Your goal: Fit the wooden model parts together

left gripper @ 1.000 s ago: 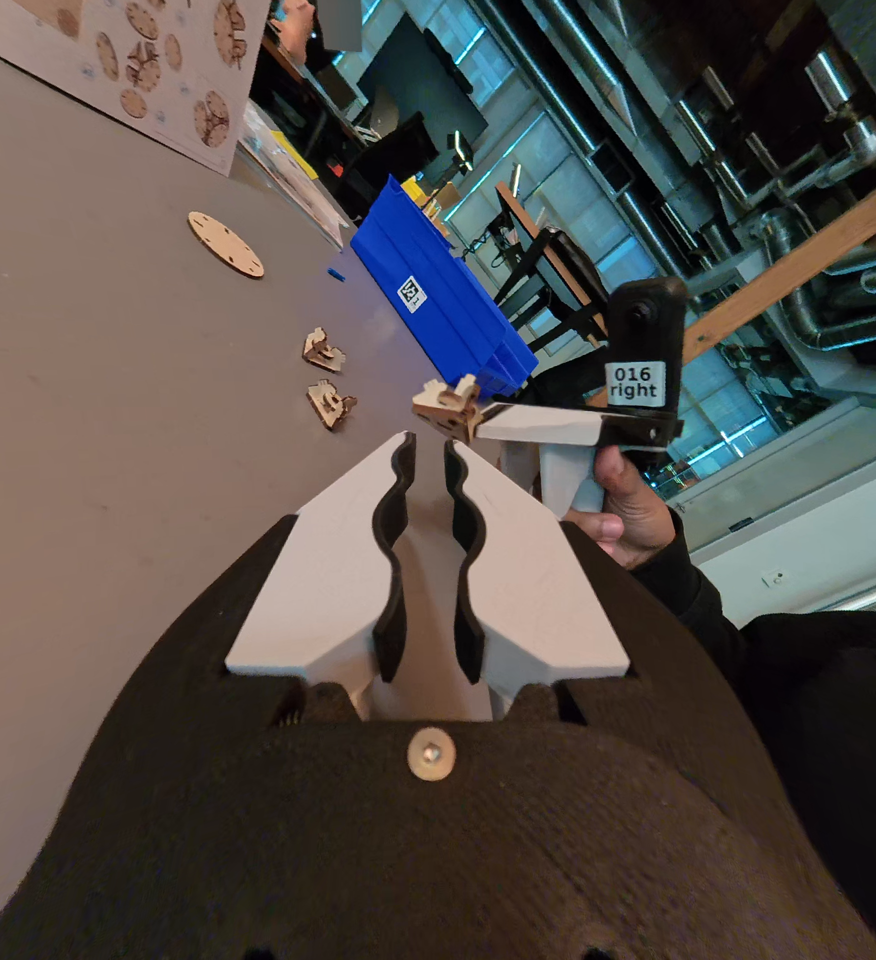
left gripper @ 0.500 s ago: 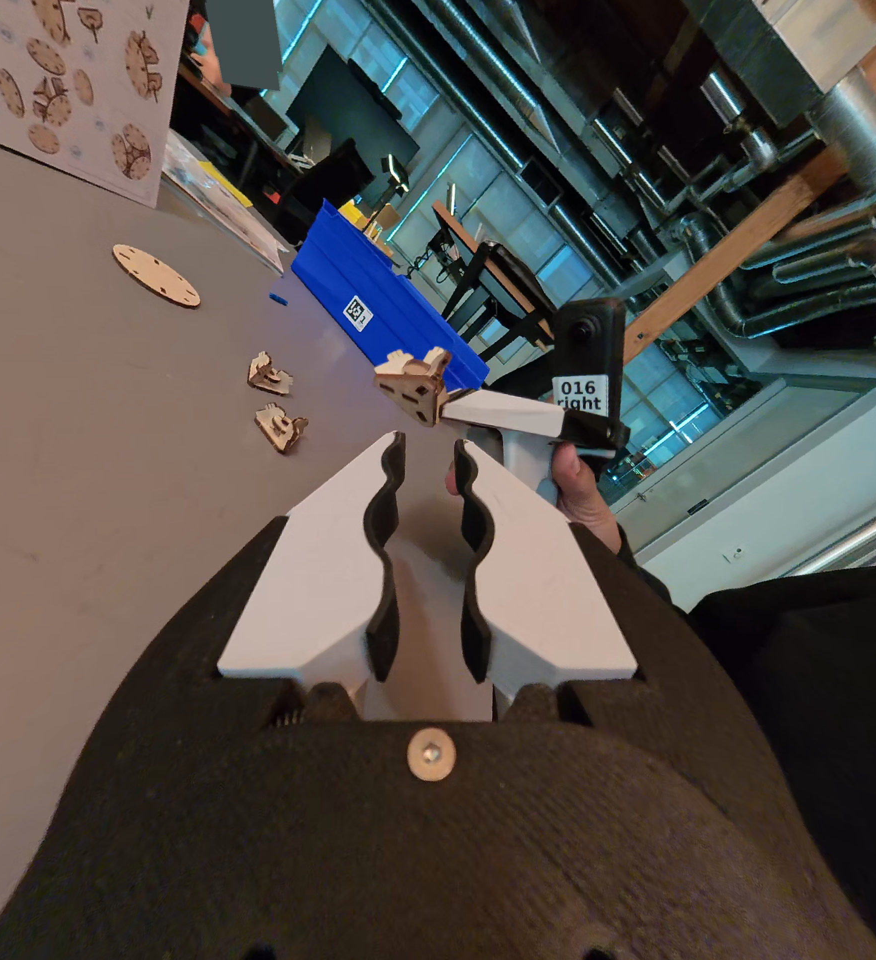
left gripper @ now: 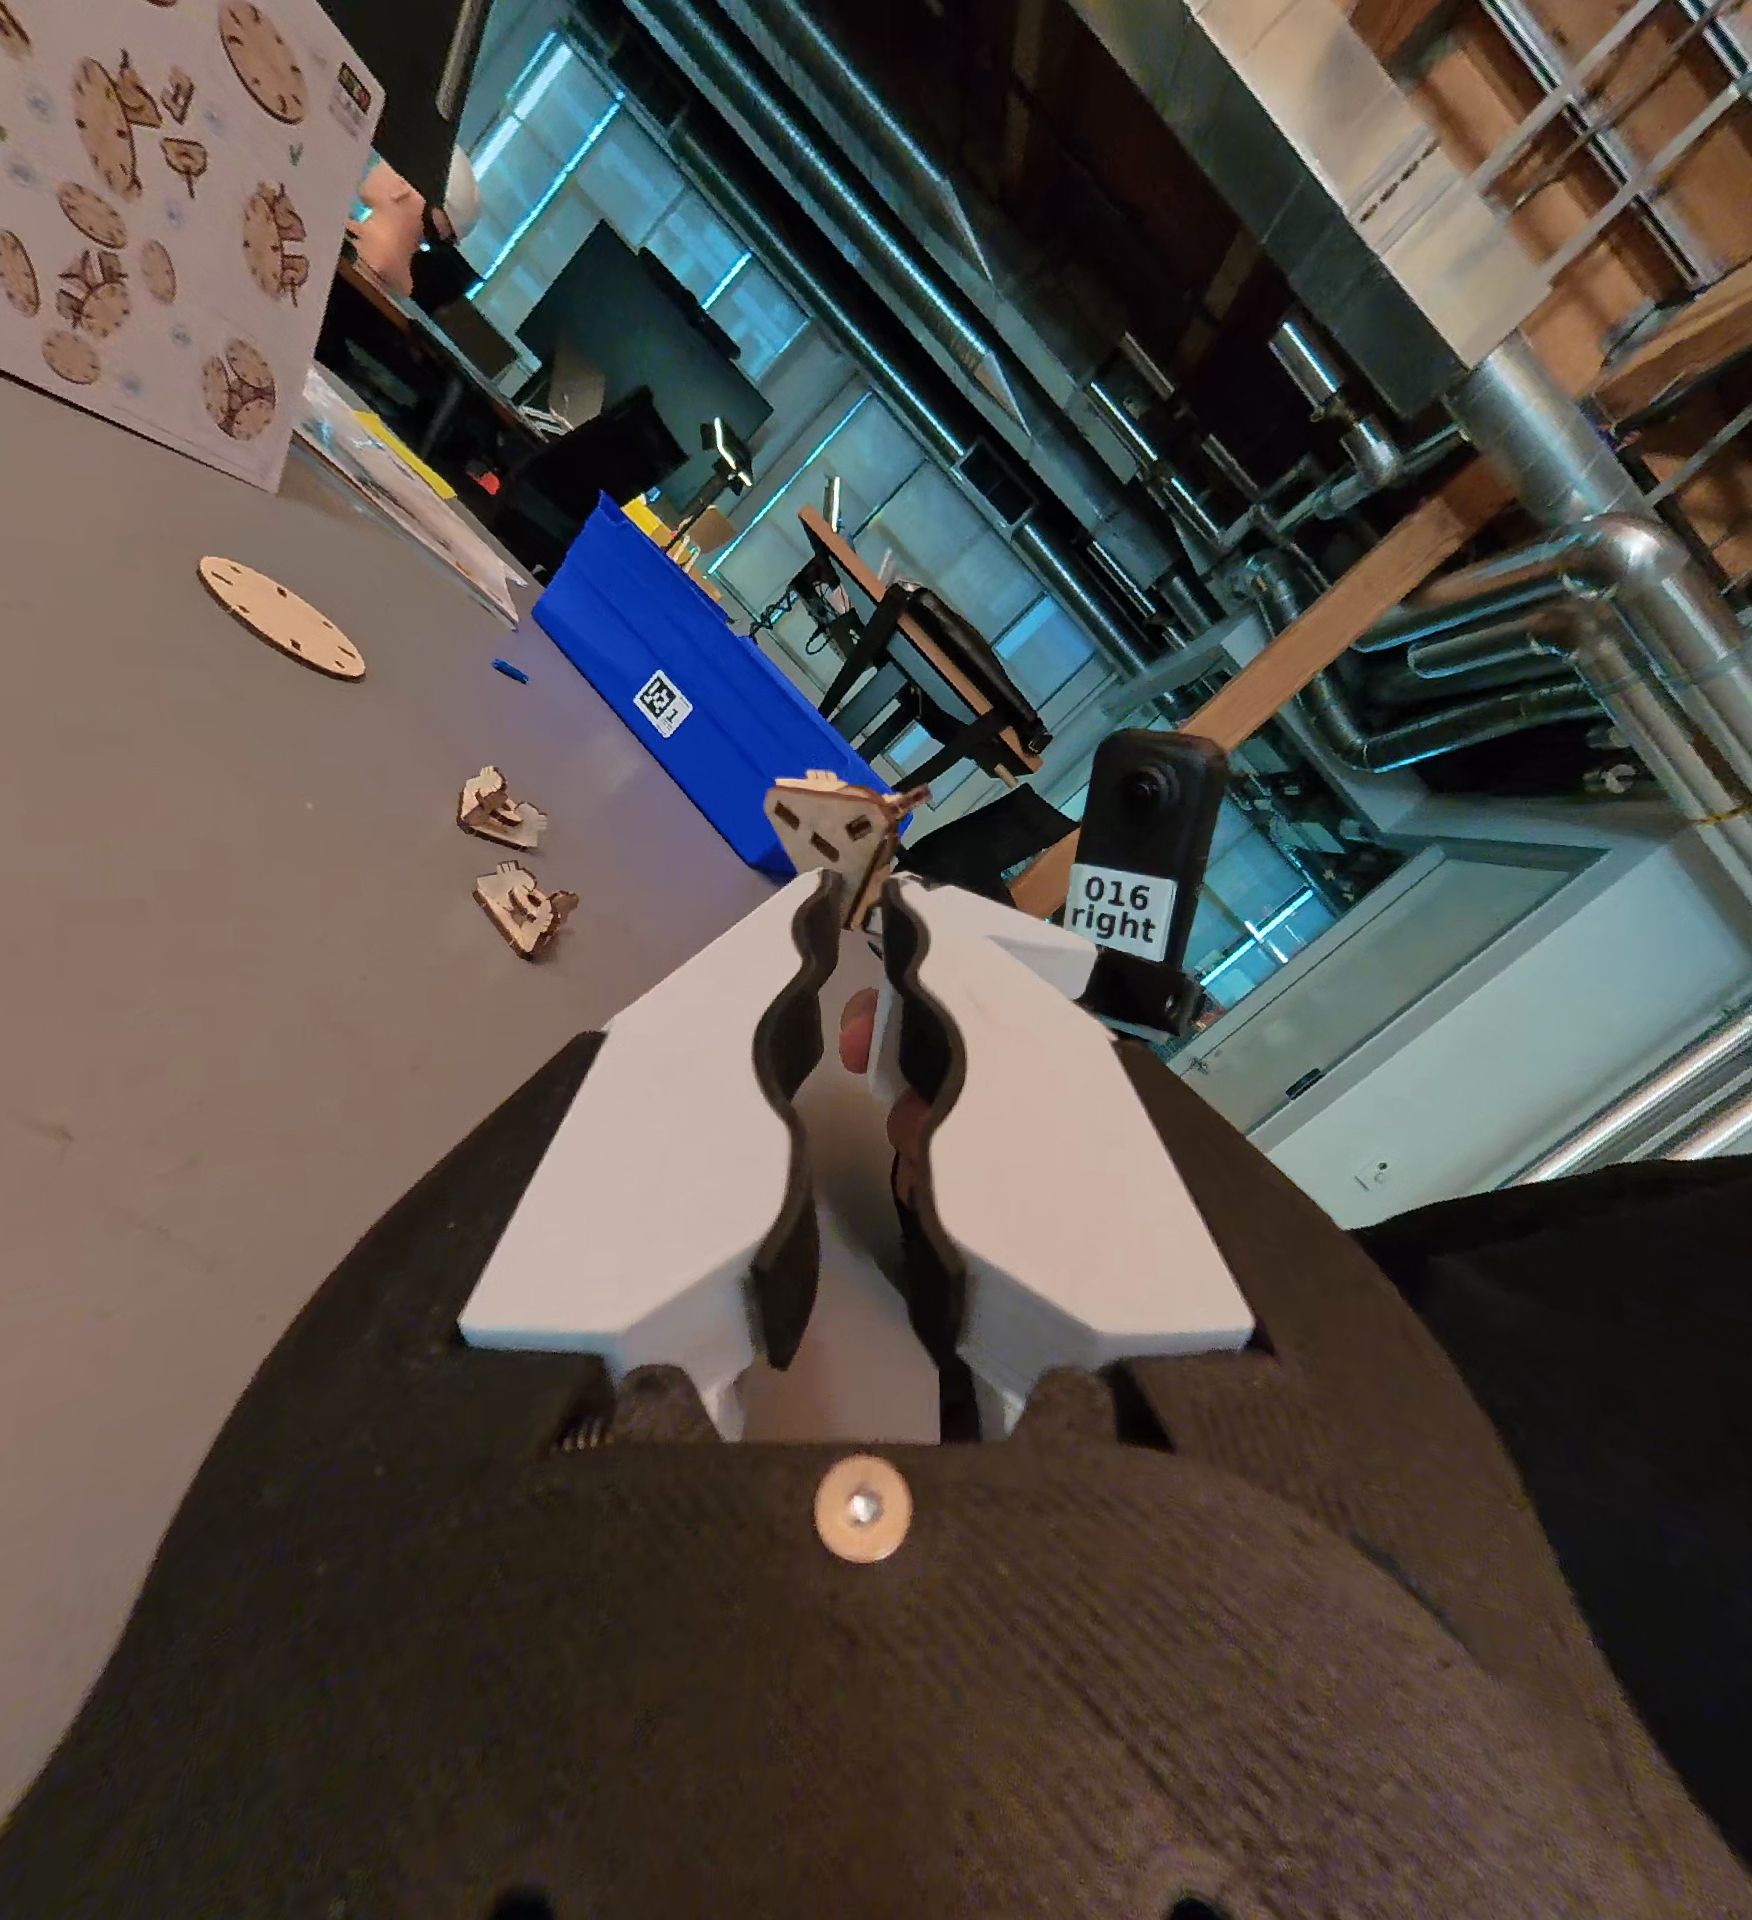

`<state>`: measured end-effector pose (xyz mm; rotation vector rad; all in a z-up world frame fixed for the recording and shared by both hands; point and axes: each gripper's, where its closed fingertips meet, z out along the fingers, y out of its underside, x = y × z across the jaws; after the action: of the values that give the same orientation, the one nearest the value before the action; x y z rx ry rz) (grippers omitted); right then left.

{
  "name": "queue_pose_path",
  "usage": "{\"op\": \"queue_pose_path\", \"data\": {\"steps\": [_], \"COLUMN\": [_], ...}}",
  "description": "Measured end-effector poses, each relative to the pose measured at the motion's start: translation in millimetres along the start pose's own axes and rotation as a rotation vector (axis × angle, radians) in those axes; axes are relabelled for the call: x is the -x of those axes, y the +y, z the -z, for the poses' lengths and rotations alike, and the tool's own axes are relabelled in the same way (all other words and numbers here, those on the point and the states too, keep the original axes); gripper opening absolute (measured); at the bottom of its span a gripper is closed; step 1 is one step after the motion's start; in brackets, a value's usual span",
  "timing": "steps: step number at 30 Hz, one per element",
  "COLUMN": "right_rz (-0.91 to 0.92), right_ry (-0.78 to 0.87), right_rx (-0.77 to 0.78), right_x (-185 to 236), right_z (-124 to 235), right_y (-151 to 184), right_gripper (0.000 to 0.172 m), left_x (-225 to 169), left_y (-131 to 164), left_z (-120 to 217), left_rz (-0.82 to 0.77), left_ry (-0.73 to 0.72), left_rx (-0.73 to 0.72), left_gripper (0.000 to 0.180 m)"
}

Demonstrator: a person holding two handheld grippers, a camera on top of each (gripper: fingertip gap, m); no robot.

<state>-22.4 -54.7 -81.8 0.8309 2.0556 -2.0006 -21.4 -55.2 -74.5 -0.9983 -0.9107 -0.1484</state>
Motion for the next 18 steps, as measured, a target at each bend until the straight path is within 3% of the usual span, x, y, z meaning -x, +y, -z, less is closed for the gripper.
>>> {"op": "queue_pose_path", "data": {"steps": [7,18], "right_rz": [-0.215,-0.184], "right_ry": [-0.125,-0.100], "right_rx": [-0.051,-0.042], "right_x": [4.9,2.5], "right_z": [4.0,4.5], "right_y": [-6.3,-3.6], "right_gripper": [0.000,0.000], "left_x": [-4.3,-4.6], "left_y": [-3.5,-4.2], "left_z": [1.9,2.4], "left_rz": [-0.002,0.000], "left_ry": [0.028,0.032], "left_rx": [-0.022,-0.027], "left_gripper": [0.007,0.008]}}
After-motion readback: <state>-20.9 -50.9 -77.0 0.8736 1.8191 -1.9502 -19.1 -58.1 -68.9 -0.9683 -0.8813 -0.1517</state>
